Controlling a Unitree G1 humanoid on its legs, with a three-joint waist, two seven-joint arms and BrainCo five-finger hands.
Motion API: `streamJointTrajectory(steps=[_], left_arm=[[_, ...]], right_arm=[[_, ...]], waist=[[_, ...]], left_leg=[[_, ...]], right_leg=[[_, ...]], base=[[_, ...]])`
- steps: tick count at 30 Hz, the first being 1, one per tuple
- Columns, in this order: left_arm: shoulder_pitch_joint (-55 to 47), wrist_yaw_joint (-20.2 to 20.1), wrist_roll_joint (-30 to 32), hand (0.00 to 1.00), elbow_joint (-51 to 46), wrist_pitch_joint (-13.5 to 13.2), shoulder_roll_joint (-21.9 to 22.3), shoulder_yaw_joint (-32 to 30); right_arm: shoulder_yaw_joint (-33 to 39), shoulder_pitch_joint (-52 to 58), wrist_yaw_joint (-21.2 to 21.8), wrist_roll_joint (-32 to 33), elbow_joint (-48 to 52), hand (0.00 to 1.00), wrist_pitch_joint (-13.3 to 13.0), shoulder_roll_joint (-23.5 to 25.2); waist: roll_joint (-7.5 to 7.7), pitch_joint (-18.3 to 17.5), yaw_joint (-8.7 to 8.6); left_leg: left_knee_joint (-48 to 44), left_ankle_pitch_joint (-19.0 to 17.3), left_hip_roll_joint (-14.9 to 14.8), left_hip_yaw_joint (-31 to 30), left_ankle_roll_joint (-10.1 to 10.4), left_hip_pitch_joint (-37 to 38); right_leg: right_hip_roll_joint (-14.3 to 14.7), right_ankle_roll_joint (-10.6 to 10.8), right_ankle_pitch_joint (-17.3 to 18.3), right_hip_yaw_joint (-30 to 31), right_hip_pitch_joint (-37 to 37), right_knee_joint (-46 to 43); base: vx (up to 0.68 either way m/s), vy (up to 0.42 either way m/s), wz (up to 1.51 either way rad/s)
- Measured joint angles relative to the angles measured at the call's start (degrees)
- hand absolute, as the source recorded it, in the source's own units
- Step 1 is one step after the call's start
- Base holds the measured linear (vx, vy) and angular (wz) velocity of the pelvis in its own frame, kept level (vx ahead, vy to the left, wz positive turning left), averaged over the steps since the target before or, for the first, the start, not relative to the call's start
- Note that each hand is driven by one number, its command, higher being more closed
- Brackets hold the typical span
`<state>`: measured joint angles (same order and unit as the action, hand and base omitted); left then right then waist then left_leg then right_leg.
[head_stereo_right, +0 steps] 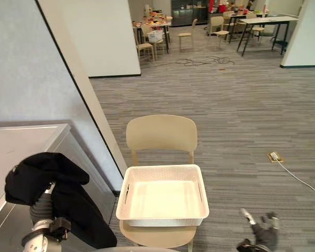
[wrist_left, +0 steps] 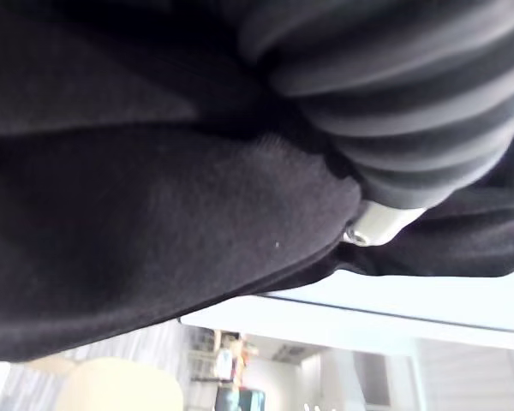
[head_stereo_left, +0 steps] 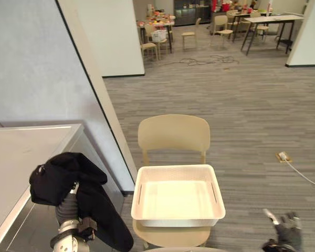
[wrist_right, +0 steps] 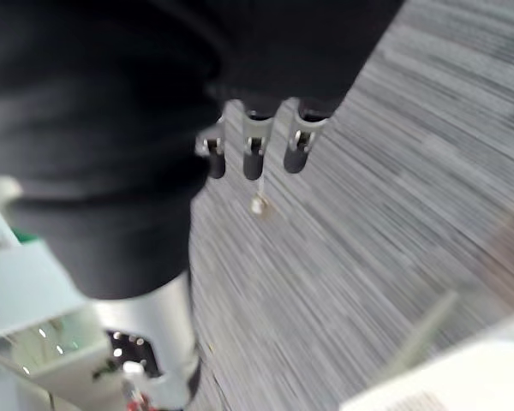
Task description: Pick up the laundry basket with both hands and put the clothes into the washing machine.
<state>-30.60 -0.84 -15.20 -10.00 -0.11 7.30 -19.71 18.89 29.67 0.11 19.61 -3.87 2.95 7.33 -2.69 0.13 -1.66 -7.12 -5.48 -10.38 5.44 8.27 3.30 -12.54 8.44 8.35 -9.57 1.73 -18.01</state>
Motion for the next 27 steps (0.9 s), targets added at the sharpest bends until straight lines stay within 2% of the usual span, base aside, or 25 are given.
streamJointTrajectory(steps=[2,3,4,6,8,9,10,11,12,13,14,15,16,17,18,19,20,21,22,23,25,26,27], left_arm=[[-0.04,-0.39,-0.01,1.00,1.70,0.30,0.00,0.07],[-0.45,-0.47,0.01,1.00,2.00,0.60,0.05,0.47],[-0.62,-0.52,0.04,1.00,2.37,0.97,0.11,1.42],[-0.79,-0.64,0.05,1.00,3.18,1.19,0.25,3.44],[-0.63,-1.55,0.07,1.00,4.51,2.18,0.26,6.45],[-0.55,-1.62,0.10,1.00,4.72,2.20,0.28,7.14],[-0.38,-1.66,0.15,1.00,4.85,2.19,0.18,8.10],[-0.31,-1.67,0.22,1.00,4.87,2.21,0.12,8.37],[0.08,-1.65,0.26,1.00,4.85,2.19,-0.12,9.12],[0.40,-1.62,0.25,1.00,4.86,2.17,-0.32,9.75],[0.94,-1.54,0.24,1.00,4.86,2.15,-0.73,11.56],[1.89,-1.52,0.24,1.00,4.87,2.16,-1.31,13.98],[2.29,-1.53,0.25,1.00,4.86,2.16,-1.53,14.86],[3.22,-1.58,0.25,1.00,4.85,2.15,-1.92,16.50],[3.96,-1.61,0.25,1.00,4.86,2.15,-2.18,17.58],[5.85,-1.63,0.23,1.00,4.91,2.14,-2.99,18.56],[6.47,-1.59,0.23,1.00,4.89,2.08,-3.07,18.49],[7.96,-1.55,0.20,1.00,4.89,2.00,-3.91,18.23],[9.58,-1.53,0.19,1.00,5.11,2.03,-4.47,17.53],[9.66,-1.53,0.18,1.00,5.11,2.03,-4.60,17.41],[9.21,-1.42,0.17,1.00,5.10,2.00,-5.69,16.50],[9.21,-1.43,0.17,1.00,5.09,1.98,-6.74,16.06],[9.21,-1.44,0.16,1.00,5.09,1.96,-7.21,15.45]], right_arm=[[-4.00,-0.64,1.40,0.00,-2.00,0.00,0.15,-0.51],[-6.05,-1.24,1.71,-0.05,-2.28,0.00,0.15,-1.15],[-8.32,-2.65,2.49,-0.20,-2.78,0.00,0.15,-2.42],[-10.40,-5.29,3.53,-1.63,-2.92,0.00,0.05,-4.78],[-10.69,-8.30,3.69,-2.30,-2.93,0.00,-0.11,-7.03],[-10.61,-8.98,3.63,-2.39,-2.97,0.00,-0.18,-7.72],[-10.39,-10.20,3.61,-2.85,-3.17,0.00,-0.26,-8.36],[-10.37,-10.90,3.55,-3.36,-3.22,0.00,-0.28,-8.26],[-10.58,-10.95,3.55,-3.85,-3.09,0.00,-0.32,-7.90],[-10.67,-10.86,3.53,-3.98,-3.07,0.00,-0.32,-7.63],[-10.96,-10.26,3.44,-4.00,-2.47,0.00,-0.33,-7.31],[-10.90,-9.15,3.29,-3.99,-0.87,0.00,-0.39,-6.77],[-10.78,-8.80,3.16,-3.99,-0.27,0.00,-0.41,-6.52],[-10.40,-8.15,2.31,-3.97,1.01,0.00,-0.52,-5.86],[-9.71,-7.35,1.96,-3.92,1.47,0.00,-0.95,-5.29],[-7.55,-6.73,1.12,-3.87,0.68,0.00,-1.19,-3.53],[-7.03,-6.61,1.03,-3.84,0.16,0.00,-1.14,-2.72],[-6.57,-6.30,0.84,-3.75,-0.82,0.00,-0.81,-2.01],[-6.95,-6.83,0.81,-3.68,-1.44,0.00,-0.35,-2.00],[-7.03,-6.96,0.81,-3.68,-1.43,0.00,-0.22,-2.03],[-7.35,-7.44,0.79,-3.69,-1.49,0.00,-0.22,-2.20],[-7.40,-7.91,0.81,-3.71,-1.62,0.00,-0.22,-2.30],[-7.40,-8.30,0.83,-3.74,-2.04,0.00,-0.22,-2.38]], waist=[[1.20,2.25,1.24],[1.17,3.54,1.68],[1.33,5.28,2.47],[1.74,6.79,2.62],[1.40,8.39,2.93],[1.10,8.55,2.85],[1.71,9.02,3.14],[1.58,9.09,3.73],[1.47,9.15,3.99],[1.47,9.16,4.01],[1.44,9.17,3.95],[1.47,9.15,4.02],[1.44,9.13,3.96],[1.13,8.93,3.67],[0.52,8.19,2.77],[0.27,6.86,1.24],[0.86,6.68,0.77],[1.50,6.23,-0.07],[2.21,6.74,0.31],[2.40,6.89,1.03],[2.42,6.89,1.77],[2.35,6.94,2.67],[2.48,6.93,3.13]], left_leg=[[-4.80,-1.77,-0.65,-2.44,0.57,-3.37],[-6.57,-2.09,-0.66,-4.09,0.85,-5.15],[-7.42,-1.72,-0.77,-6.58,1.22,-7.66],[-5.99,0.92,-0.55,-10.81,1.58,-11.46],[-1.15,6.66,0.59,-13.20,-3.06,-13.23],[0.54,9.44,0.72,-12.24,-3.35,-13.52],[-0.19,9.68,0.63,-8.60,-4.04,-14.13],[-5.11,6.91,0.21,-5.45,-4.05,-14.80],[-13.51,2.81,-1.04,-2.00,-5.94,-15.67],[-17.92,1.12,-1.95,-0.42,-7.23,-15.89],[-26.28,-1.30,-4.49,2.76,-10.31,-16.10],[-33.52,-2.90,-7.90,6.04,-12.10,-16.01],[-35.69,-3.15,-9.34,7.05,-12.48,-15.80],[-37.81,-3.06,-12.64,9.03,-12.34,-14.83],[-36.60,-3.61,-13.59,8.92,-9.30,-15.13],[-32.81,-7.23,-11.20,8.96,-3.57,-15.96],[-31.29,-7.83,-10.18,9.04,-3.13,-16.02],[-26.68,-10.33,-8.58,10.07,-3.32,-15.90],[-26.82,-10.10,-7.81,11.66,-2.34,-16.75],[-27.12,-10.14,-7.25,11.98,-2.42,-16.71],[-27.79,-10.67,-5.60,12.57,-3.37,-16.25],[-27.81,-11.18,-5.01,13.24,-4.28,-16.07],[-27.82,-11.51,-4.59,13.45,-4.85,-16.13]], right_leg=[[-0.22,-0.82,3.25,-1.37,2.17,-5.52],[-0.17,-0.99,4.41,-2.51,3.08,-7.79],[-0.31,-1.85,5.76,-4.47,4.66,-10.41],[-1.07,-2.88,7.37,-8.82,6.86,-12.95],[-3.37,-4.10,8.61,-14.55,7.69,-14.64],[-4.18,-4.31,8.55,-15.90,7.53,-14.60],[-5.72,-4.90,8.58,-18.15,7.27,-14.80],[-6.24,-4.99,8.56,-19.06,6.69,-15.13],[-6.85,-4.99,8.56,-20.61,5.07,-15.48],[-7.31,-4.99,8.56,-21.54,4.06,-15.82],[-8.02,-4.99,8.56,-23.22,2.07,-16.29],[-8.82,-4.98,8.56,-24.74,0.59,-16.27],[-9.19,-4.93,8.53,-25.29,0.22,-16.19],[-9.74,-3.79,7.89,-25.81,0.12,-16.12],[-10.01,-2.62,7.24,-26.20,0.58,-16.03],[-11.28,-0.65,5.83,-26.95,0.82,-15.03],[-11.65,-0.42,5.45,-27.46,0.85,-14.43],[-12.34,-0.97,2.89,-28.60,0.96,-11.79],[-12.55,0.04,-0.75,-28.59,0.80,-8.92],[-12.43,0.43,-1.95,-28.58,0.46,-7.67],[-12.49,-0.60,-6.58,-28.05,-1.67,-3.20],[-12.43,-2.10,-8.63,-27.72,-2.27,-1.20],[-12.51,-2.63,-9.55,-27.69,-2.45,-0.29]], base=[[-0.03,-0.127,0.48],[-0.06,-0.171,0.73],[-0.10,-0.234,1.04],[-0.08,-0.210,1.18],[-0.02,-0.164,1.28],[0.01,-0.086,1.23],[0.04,-0.026,0.88],[0.03,-0.022,0.85],[0.02,-0.032,0.52],[-0.01,0.016,0.59],[-0.07,0.112,0.44],[-0.06,0.158,0.32],[-0.05,0.175,0.09],[-0.02,0.234,0.10],[0.01,0.470,0.55],[0.01,0.414,0.73],[0.00,0.422,1.07],[-0.01,0.393,0.87],[-0.01,0.461,0.64],[0.01,0.383,0.18],[0.00,0.288,0.04],[-0.02,0.299,0.08],[-0.07,0.284,0.09]])
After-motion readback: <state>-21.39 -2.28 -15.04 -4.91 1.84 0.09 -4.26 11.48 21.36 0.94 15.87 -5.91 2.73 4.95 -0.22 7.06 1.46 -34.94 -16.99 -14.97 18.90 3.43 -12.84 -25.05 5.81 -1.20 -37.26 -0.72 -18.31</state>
